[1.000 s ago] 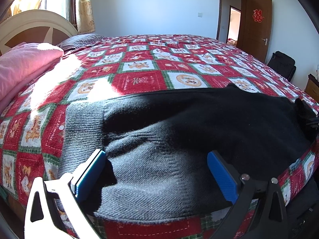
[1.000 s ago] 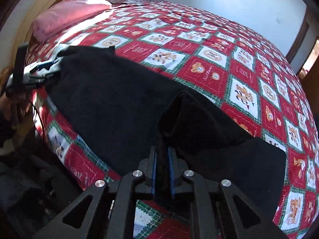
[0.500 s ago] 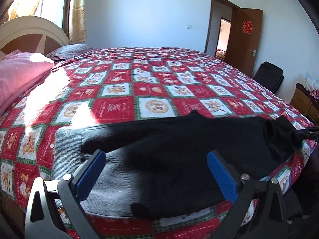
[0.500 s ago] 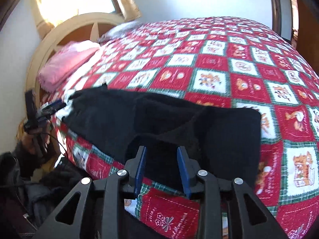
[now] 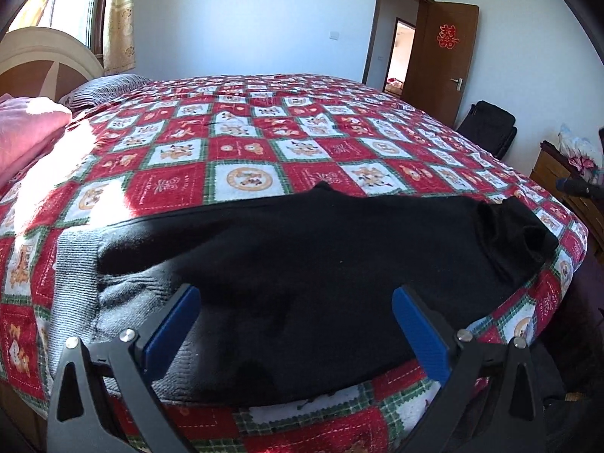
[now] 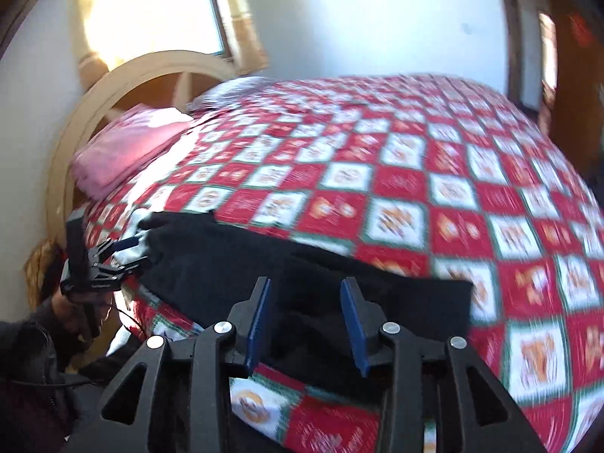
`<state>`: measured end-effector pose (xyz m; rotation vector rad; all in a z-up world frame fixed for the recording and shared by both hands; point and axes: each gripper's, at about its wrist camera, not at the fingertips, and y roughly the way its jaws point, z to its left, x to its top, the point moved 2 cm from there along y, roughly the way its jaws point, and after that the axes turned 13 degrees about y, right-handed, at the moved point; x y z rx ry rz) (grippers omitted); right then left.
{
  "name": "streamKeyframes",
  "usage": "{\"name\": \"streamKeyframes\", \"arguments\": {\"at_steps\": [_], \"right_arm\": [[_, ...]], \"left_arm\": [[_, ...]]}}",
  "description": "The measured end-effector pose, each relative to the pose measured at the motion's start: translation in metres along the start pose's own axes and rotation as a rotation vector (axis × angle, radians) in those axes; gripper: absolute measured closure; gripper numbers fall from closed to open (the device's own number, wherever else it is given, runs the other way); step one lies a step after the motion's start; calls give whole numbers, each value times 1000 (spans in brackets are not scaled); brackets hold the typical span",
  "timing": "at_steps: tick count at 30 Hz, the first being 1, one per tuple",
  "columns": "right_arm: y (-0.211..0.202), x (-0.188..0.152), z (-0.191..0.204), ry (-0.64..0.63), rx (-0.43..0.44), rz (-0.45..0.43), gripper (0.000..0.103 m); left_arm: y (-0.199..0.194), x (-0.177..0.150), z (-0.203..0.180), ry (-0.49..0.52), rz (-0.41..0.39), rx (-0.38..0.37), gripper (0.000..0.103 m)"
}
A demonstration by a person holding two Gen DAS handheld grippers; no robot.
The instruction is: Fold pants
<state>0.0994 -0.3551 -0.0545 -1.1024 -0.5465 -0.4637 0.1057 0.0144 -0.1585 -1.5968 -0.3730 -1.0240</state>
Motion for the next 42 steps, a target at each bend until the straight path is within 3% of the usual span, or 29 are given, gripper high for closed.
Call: {"name": "streamKeyframes", "arguments": {"at_steps": [3, 6, 8, 11, 13, 15, 17, 21, 24, 31, 32, 33, 35, 39, 42], "right_arm": [[10, -13, -34, 113, -30, 72, 63], [47, -20, -43, 157, -30, 177, 63], [70, -15, -34, 172, 54, 198, 63], [85, 6, -2, 188, 295, 168, 63], [84, 15, 16, 175, 376, 151, 63], [75, 19, 26, 134, 390, 114, 63], [65, 14, 27, 111, 339, 89, 63], [50, -18, 24, -7, 68, 54, 63], [56, -44, 27, -83, -31, 81, 63], [103, -77, 46, -198, -130, 153, 63], [108, -80, 44, -209, -143, 159, 65], [108, -80, 45, -222, -155, 151, 82], [101, -81, 47, -235, -162, 138, 92], [82, -80, 61, -274, -148, 93, 95], [92, -87, 59, -288, -154, 128, 94]], "left_arm": [[7, -1, -6, -5, 16, -26, 0], [10, -1, -14, 8, 28, -39, 0], [10, -2, -17, 16, 30, -41, 0], [11, -4, -13, -2, 39, -30, 0], [11, -6, -8, -20, 45, -23, 0], [12, -7, -5, -31, 46, -19, 0], [12, -7, -2, -42, 45, -20, 0], [11, -5, -3, -41, 33, -32, 0], [14, -2, -10, -27, 33, -47, 0], [19, 15, -28, 5, 21, -79, 0], [19, 19, -30, 8, 16, -88, 0], [20, 22, -32, 9, 12, -97, 0], [22, 30, -38, 15, 6, -119, 0], [27, 45, -55, 35, -4, -175, 0], [35, 53, -68, 40, -4, -212, 0]]}}
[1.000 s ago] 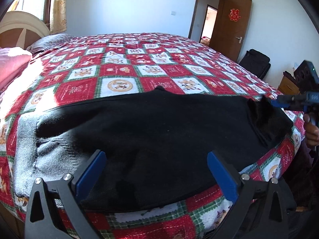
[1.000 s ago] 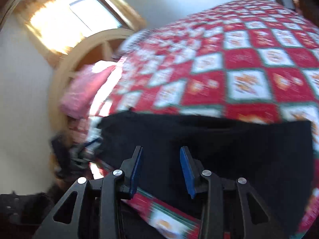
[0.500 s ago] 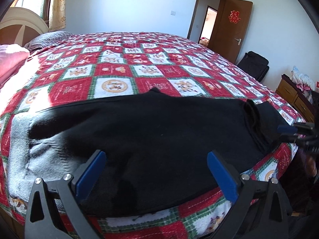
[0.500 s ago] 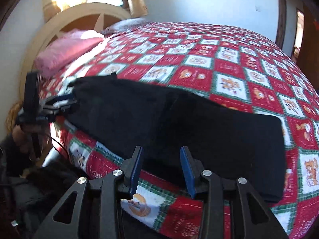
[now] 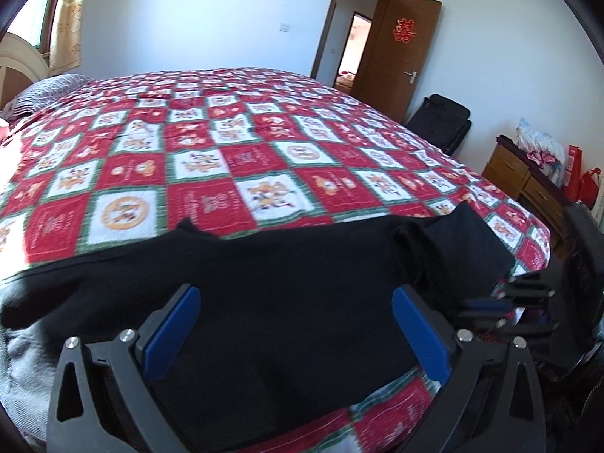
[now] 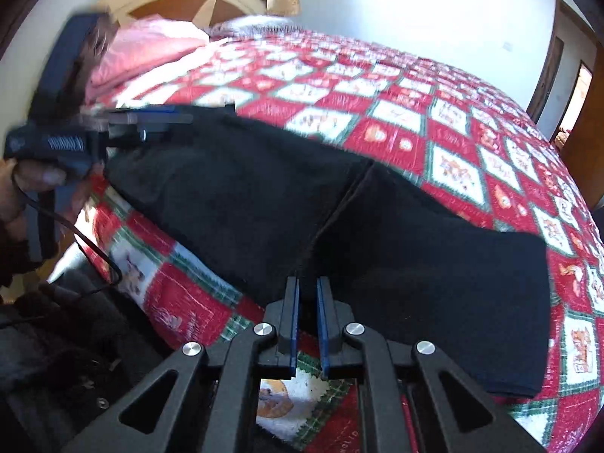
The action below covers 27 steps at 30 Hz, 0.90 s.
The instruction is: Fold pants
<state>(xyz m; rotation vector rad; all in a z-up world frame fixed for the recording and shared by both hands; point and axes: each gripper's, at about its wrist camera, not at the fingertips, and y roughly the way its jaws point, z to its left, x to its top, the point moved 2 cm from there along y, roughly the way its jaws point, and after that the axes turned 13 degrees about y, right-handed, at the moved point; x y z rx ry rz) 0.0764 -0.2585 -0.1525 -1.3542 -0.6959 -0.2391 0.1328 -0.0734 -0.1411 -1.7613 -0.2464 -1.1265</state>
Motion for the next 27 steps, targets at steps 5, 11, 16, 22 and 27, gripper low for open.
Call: {"name": "streamKeyframes", "arguments": {"at_steps": [5, 11, 16, 22, 27], "right_arm": [[4, -3, -10, 14, 47, 38, 85], [-46, -2, -62, 90, 15, -107, 60], [-54, -6, -131, 341, -40, -205, 56], [-50, -10, -146, 428, -72, -254, 56], [-64, -11, -143, 427, -77, -335, 55]], "left_arm": [[21, 13, -28, 43, 21, -59, 0], [49, 28, -68, 75, 50, -145, 1], [73, 33, -92, 63, 115, -201, 15], [88, 34, -102, 56, 154, -196, 62], [82, 36, -103, 67, 151, -197, 90]]}}
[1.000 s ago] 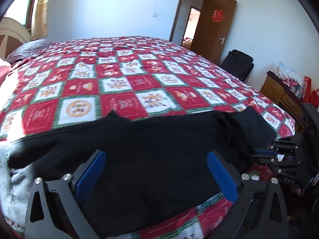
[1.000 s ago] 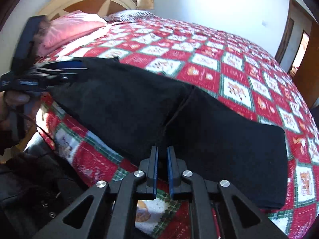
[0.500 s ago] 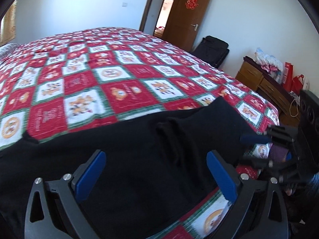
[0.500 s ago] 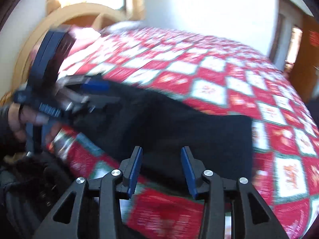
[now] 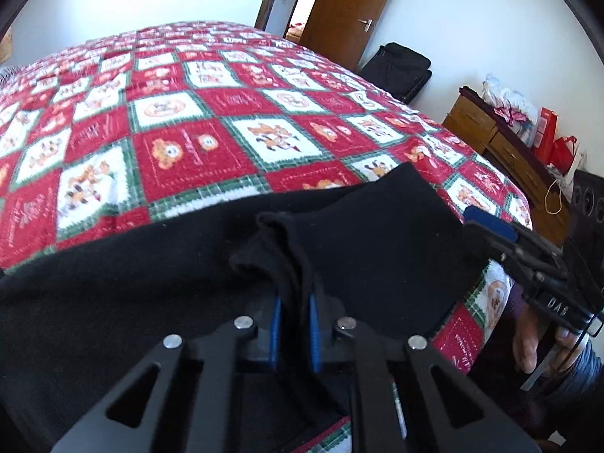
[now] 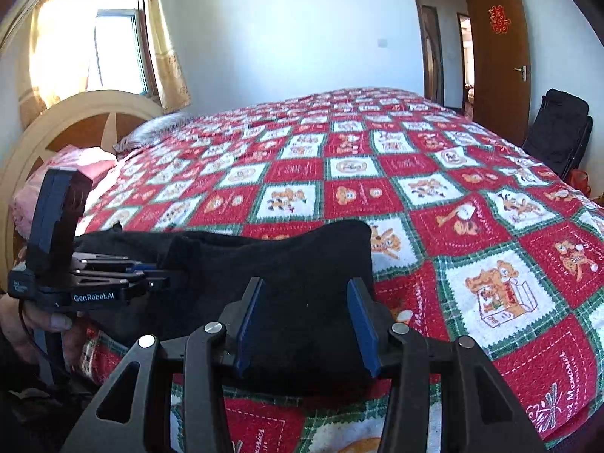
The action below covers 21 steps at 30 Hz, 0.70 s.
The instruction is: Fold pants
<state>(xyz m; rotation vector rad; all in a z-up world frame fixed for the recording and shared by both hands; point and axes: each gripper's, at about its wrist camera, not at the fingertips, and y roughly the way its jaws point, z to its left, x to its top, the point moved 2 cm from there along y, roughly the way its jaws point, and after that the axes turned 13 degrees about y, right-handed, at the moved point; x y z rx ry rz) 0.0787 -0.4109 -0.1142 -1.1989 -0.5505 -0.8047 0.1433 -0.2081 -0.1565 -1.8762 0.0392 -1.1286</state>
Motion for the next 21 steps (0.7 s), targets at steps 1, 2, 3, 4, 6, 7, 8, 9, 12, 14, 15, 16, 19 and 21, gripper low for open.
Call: {"name": "streamKeyframes", "arguments": {"at_steps": [1, 2, 3, 4, 6, 7, 8, 9, 12, 14, 15, 16, 19, 21], "right_arm": [[-3, 2, -1, 9, 2, -18, 54], [-5, 3, -2, 16, 5, -31, 52], [-6, 4, -2, 21, 12, -42, 50], [-9, 5, -1, 22, 24, -52, 50], [-12, 5, 3, 11, 44, -59, 48], [-11, 4, 7, -3, 55, -54, 47], [-9, 2, 12, -22, 68, -45, 47], [-7, -2, 17, -44, 76, -31, 47], [19, -19, 32, -125, 72, 102, 46], [37, -29, 30, -139, 25, 183, 46], [44, -34, 29, -156, 2, 216, 46], [46, -36, 30, -181, -11, 218, 46], [40, -33, 35, -194, -25, 205, 46], [33, -26, 36, -166, -12, 179, 46]], "left_arm": [[-5, 1, 1, -8, -16, -8, 90], [-10, 2, 3, -16, -29, -14, 90], [-16, 3, 6, -18, -37, 0, 90], [-22, 2, 9, -23, -41, 18, 90], [-31, -1, 20, -56, -44, 20, 90], [-34, -3, 26, -72, -38, 33, 90], [-35, -5, 31, -85, -37, 43, 90], [-35, -8, 36, -92, -35, 46, 90], [-18, -14, 41, -104, 8, 36, 90], [-11, -18, 44, -115, 17, 36, 86], [-11, -19, 45, -117, 8, 35, 85], [-10, -20, 45, -115, 4, 37, 83], [-13, -20, 47, -112, -7, 33, 80], [-19, -23, 49, -118, -17, 42, 71]]}}
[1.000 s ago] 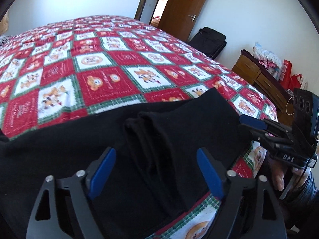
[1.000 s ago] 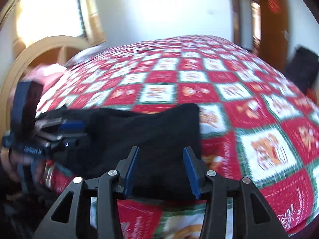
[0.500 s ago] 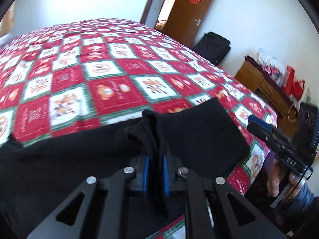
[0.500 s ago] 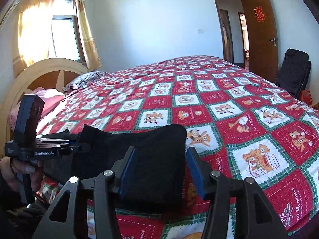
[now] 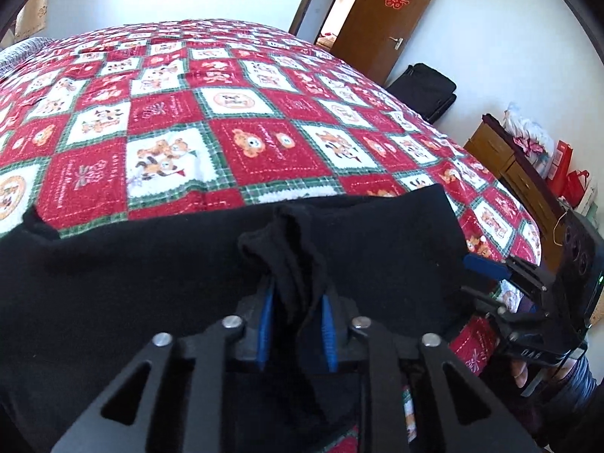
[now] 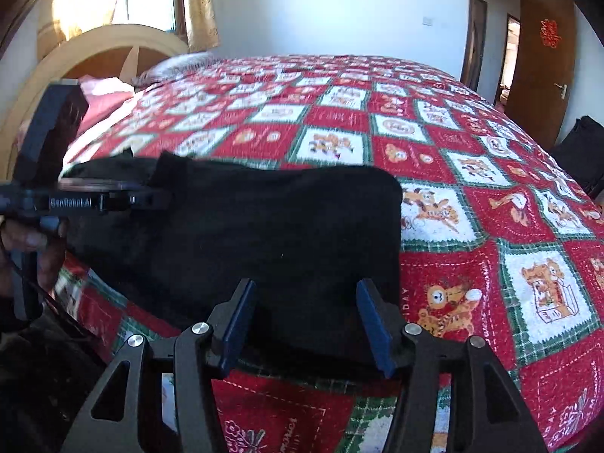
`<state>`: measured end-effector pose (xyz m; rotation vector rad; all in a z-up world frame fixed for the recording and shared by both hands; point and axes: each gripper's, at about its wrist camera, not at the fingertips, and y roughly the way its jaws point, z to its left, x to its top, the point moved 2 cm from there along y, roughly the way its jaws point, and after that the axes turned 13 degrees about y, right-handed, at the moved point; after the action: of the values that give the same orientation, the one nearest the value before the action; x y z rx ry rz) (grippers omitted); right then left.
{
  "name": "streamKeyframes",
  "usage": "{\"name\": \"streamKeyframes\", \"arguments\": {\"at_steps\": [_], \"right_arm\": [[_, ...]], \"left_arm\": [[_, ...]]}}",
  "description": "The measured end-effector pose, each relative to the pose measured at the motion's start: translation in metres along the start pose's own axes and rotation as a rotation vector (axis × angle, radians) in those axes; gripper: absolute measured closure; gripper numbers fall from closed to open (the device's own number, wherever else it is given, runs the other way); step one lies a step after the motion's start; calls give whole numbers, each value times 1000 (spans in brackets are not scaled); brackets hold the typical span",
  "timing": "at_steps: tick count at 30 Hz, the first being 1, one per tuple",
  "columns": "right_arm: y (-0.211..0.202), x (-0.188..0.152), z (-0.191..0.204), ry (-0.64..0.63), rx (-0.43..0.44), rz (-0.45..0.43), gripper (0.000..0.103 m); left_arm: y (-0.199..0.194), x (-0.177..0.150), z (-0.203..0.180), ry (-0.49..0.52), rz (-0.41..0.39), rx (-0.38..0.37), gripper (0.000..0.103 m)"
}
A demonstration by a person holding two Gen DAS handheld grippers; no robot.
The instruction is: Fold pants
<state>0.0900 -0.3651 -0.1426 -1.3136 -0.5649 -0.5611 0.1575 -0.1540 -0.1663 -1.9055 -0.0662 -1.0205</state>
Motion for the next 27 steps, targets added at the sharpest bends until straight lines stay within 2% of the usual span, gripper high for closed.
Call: {"name": "streamKeyframes", "arguments": {"at_steps": [1, 2, 4, 7, 9, 10, 14, 17, 21, 25, 27], "right_arm": [[-4, 4, 0, 9, 15, -18, 46], [-10, 10, 3, 13, 35, -42, 46], [-12, 24, 11, 9, 54, -72, 46], [11, 41, 15, 42, 36, -58, 45], [41, 45, 8, 64, -35, 2, 45], [57, 43, 5, 69, -58, 53, 45], [45, 38, 8, 22, -56, -8, 45], [31, 40, 15, 52, -38, -47, 45], [16, 34, 53, -32, 18, -83, 45], [16, 16, 97, -125, 115, -41, 45], [21, 10, 110, -158, 130, -25, 45]], "left_arm": [[-4, 0, 1, 1, -12, 19, 55], [-7, -1, 3, 4, -30, 54, 35], [-13, 1, 8, -2, -65, 131, 19], [-11, 4, 18, -15, -66, 173, 18], [-7, 2, 25, -23, -40, 211, 18], [-7, 1, 28, -29, -35, 203, 18], [-15, -7, 33, -23, -53, 209, 14], [-25, -12, 37, -18, -51, 241, 14], [-46, -19, 43, 6, -54, 310, 12], [-78, -35, 63, 10, -55, 398, 6], [-93, -46, 76, 5, -51, 442, 5]]}}
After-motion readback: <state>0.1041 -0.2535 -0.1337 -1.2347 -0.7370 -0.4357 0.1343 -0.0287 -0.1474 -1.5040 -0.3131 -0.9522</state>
